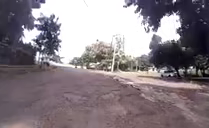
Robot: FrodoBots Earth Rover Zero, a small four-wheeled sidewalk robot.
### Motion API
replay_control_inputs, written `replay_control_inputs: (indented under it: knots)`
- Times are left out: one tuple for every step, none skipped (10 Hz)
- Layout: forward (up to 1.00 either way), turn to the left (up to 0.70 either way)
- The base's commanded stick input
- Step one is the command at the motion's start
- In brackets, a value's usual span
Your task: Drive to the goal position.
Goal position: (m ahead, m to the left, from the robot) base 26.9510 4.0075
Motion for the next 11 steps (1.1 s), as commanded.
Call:
replay_control_inputs:
  knots:
    - [0.7,0.0]
    - [0.7,0.0]
    - [0.7,0.0]
    - [0.7,0.28]
    - [0.7,0.14]
    - [0.7,0.0]
    - [0.7,0.0]
    - [0.7,0.0]
    - [0.7,0.0]
    - [0.7,0.0]
    - [0.7,0.0]
